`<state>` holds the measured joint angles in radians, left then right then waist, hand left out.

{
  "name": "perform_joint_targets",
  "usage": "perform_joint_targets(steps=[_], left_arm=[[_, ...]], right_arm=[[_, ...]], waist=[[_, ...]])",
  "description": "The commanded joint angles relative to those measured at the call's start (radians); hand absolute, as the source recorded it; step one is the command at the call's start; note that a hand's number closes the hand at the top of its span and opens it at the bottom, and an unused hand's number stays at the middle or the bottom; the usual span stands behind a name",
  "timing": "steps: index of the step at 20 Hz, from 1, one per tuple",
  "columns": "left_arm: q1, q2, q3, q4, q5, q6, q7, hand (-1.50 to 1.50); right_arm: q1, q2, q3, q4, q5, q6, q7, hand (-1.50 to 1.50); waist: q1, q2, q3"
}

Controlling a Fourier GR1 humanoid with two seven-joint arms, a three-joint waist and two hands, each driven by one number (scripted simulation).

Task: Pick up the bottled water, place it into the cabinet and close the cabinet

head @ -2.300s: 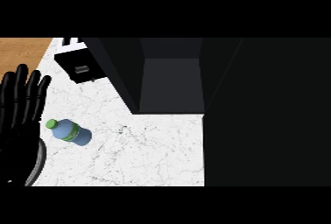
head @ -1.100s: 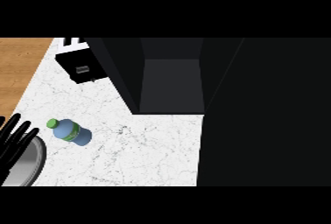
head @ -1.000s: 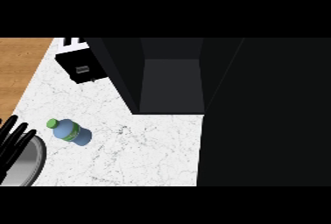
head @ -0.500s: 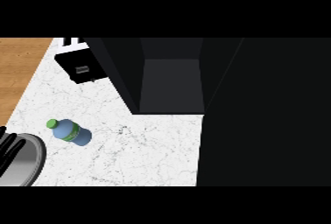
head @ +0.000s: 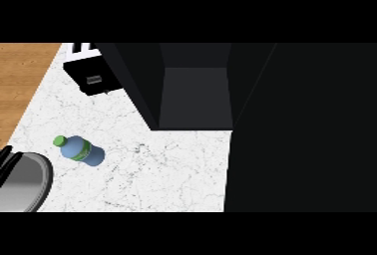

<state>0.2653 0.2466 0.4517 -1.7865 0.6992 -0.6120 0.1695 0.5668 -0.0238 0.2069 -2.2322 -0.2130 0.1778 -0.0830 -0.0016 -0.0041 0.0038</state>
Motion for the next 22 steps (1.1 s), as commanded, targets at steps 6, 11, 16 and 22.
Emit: perform_joint_targets(steps=[6, 11, 16, 22], left_arm=[[-0.162, 0.04, 0.031, 0.24, -0.168, -0.039, -0.105, -1.5], [-0.187, 0.033, 0.034, 0.281, -0.266, -0.031, -0.166, -1.5], [-0.157, 0.012, 0.021, 0.323, -0.32, -0.06, -0.215, -1.5], [-0.143, -0.009, 0.019, 0.363, -0.346, -0.042, -0.202, -1.5]], right_arm=[[0.024, -0.024, 0.018, -0.022, -0.002, 0.024, 0.009, -1.5], [0.03, 0.005, 0.057, -0.012, 0.028, 0.008, -0.024, -1.5], [0.058, -0.017, 0.042, -0.044, 0.011, 0.027, -0.032, -1.5], [0.046, -0.01, 0.067, -0.009, 0.006, 0.042, -0.044, -1.5]], waist=[[-0.016, 0.006, -0.005], [-0.021, 0.007, -0.005], [-0.034, 0.01, -0.007], [-0.048, 0.016, -0.009]])
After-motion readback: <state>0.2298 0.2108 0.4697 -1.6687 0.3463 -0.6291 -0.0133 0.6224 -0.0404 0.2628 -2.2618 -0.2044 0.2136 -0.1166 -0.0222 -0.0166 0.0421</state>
